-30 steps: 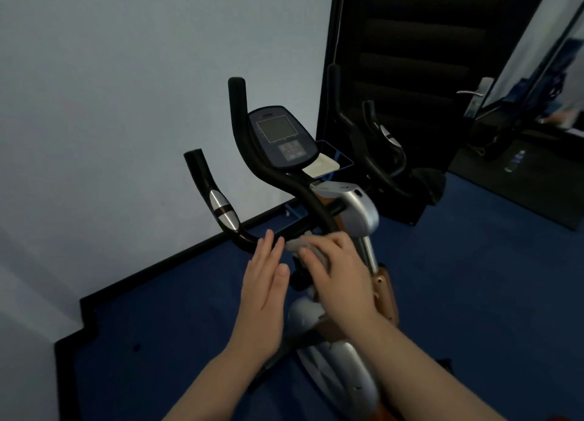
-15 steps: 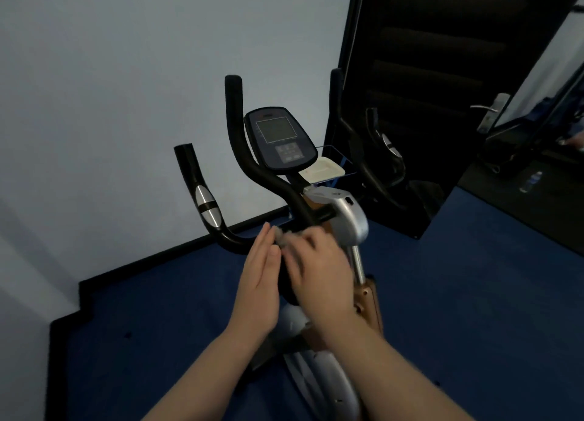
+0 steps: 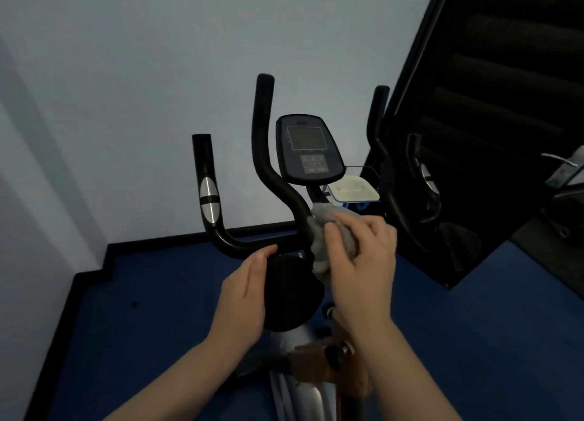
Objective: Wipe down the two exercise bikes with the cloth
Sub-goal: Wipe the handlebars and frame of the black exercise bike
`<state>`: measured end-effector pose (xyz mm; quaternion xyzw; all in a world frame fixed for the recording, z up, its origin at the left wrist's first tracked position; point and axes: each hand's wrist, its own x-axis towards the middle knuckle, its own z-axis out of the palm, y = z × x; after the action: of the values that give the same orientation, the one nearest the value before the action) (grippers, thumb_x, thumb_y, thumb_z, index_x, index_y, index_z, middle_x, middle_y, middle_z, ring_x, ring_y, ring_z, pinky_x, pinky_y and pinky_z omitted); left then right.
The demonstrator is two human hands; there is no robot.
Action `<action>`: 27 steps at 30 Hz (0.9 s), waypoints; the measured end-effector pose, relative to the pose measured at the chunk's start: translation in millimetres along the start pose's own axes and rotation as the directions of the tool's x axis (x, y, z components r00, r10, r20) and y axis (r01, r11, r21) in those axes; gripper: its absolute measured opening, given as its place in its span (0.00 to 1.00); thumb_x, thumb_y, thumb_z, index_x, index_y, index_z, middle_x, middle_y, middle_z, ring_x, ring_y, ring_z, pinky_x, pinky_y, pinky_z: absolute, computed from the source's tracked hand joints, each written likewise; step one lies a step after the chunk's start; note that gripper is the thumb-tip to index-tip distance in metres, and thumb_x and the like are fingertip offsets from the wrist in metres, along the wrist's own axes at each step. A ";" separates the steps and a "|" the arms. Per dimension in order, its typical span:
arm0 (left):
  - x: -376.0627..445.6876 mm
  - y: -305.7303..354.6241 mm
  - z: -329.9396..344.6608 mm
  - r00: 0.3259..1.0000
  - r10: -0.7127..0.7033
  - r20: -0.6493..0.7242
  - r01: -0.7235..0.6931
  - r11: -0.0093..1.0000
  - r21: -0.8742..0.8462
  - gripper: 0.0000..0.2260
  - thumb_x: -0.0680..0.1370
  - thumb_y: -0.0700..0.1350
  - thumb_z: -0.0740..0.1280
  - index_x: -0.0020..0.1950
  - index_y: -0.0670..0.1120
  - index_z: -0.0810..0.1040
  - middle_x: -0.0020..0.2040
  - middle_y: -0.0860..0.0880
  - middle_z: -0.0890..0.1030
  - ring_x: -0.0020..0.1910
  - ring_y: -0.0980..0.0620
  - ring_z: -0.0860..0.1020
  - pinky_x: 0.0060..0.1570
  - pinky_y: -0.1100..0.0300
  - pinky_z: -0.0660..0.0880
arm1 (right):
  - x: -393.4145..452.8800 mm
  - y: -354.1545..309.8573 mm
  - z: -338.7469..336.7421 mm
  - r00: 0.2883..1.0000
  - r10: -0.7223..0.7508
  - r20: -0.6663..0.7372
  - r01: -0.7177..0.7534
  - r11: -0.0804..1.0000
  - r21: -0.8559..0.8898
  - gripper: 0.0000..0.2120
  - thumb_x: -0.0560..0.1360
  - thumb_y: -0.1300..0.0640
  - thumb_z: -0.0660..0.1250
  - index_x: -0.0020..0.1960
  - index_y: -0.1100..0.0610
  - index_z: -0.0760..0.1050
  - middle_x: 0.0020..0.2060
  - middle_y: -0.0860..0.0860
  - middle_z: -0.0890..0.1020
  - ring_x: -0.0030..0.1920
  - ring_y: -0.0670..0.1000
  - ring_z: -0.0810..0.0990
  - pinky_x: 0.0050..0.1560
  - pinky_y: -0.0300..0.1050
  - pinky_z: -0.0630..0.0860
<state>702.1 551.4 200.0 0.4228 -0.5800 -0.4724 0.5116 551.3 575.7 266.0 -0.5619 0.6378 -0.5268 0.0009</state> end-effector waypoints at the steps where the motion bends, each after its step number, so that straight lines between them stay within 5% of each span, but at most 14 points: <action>1: -0.3 0.1 0.7 1.000 -0.001 -0.010 0.001 1.000 -0.002 0.21 0.82 0.57 0.52 0.64 0.52 0.78 0.57 0.58 0.82 0.59 0.63 0.78 0.54 0.74 0.71 | 4.0 2.2 1.1 0.994 0.036 0.102 -0.042 0.997 0.060 0.06 0.77 0.53 0.68 0.52 0.45 0.80 0.48 0.42 0.73 0.52 0.39 0.71 0.51 0.32 0.70; 4: -2.0 0.0 2.6 0.999 -0.012 -0.036 0.011 0.999 -0.037 0.20 0.82 0.57 0.52 0.64 0.52 0.78 0.57 0.58 0.82 0.58 0.61 0.78 0.54 0.72 0.72 | 4.0 4.3 14.6 0.885 0.103 0.453 -0.163 0.982 0.095 0.04 0.78 0.52 0.66 0.50 0.47 0.80 0.49 0.44 0.75 0.49 0.38 0.75 0.48 0.30 0.71; 8: -4.6 1.4 7.0 0.994 -0.009 -0.111 0.006 1.000 -0.027 0.17 0.83 0.55 0.53 0.62 0.53 0.77 0.54 0.59 0.82 0.55 0.60 0.79 0.51 0.71 0.74 | -4.7 6.6 13.5 0.811 0.110 0.575 -0.254 0.951 0.176 0.06 0.78 0.51 0.65 0.51 0.41 0.77 0.42 0.42 0.81 0.44 0.39 0.80 0.42 0.34 0.76; 14: -6.3 -0.6 4.8 0.993 -0.018 -0.113 0.019 1.000 0.010 0.17 0.81 0.57 0.51 0.59 0.54 0.77 0.51 0.56 0.82 0.52 0.56 0.81 0.47 0.67 0.76 | -9.9 13.1 6.1 0.805 0.090 0.586 -0.170 0.982 0.084 0.06 0.80 0.44 0.59 0.54 0.41 0.73 0.45 0.43 0.79 0.45 0.40 0.79 0.45 0.41 0.78; 19: -6.9 3.4 4.7 0.993 0.002 -0.116 0.004 0.999 0.052 0.17 0.81 0.56 0.51 0.59 0.54 0.77 0.51 0.58 0.82 0.52 0.59 0.80 0.48 0.70 0.74 | 11.3 0.7 29.5 0.788 0.026 0.615 0.062 0.991 -0.121 0.13 0.82 0.43 0.52 0.52 0.47 0.73 0.47 0.43 0.77 0.51 0.44 0.73 0.50 0.47 0.73; 23: -8.8 0.3 2.9 0.990 -0.047 -0.132 0.051 0.998 0.030 0.15 0.81 0.59 0.51 0.57 0.59 0.75 0.48 0.55 0.83 0.48 0.55 0.81 0.44 0.64 0.78 | -5.0 14.3 2.3 0.801 0.084 0.593 -0.058 0.996 -0.063 0.14 0.79 0.38 0.51 0.47 0.44 0.70 0.39 0.44 0.78 0.41 0.42 0.77 0.43 0.50 0.77; 27: -6.9 3.1 5.9 0.989 -0.053 -0.139 0.054 0.999 0.004 0.14 0.81 0.57 0.52 0.55 0.57 0.77 0.48 0.55 0.83 0.48 0.56 0.81 0.45 0.63 0.79 | 26.2 3.5 20.2 0.727 0.211 0.654 -0.074 0.970 -0.231 0.22 0.81 0.38 0.51 0.41 0.50 0.73 0.36 0.47 0.80 0.41 0.50 0.79 0.47 0.51 0.76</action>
<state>697.0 559.4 201.5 0.4720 -0.5331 -0.4531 0.5364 551.1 542.7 270.1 -0.6609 0.6823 -0.2233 0.2186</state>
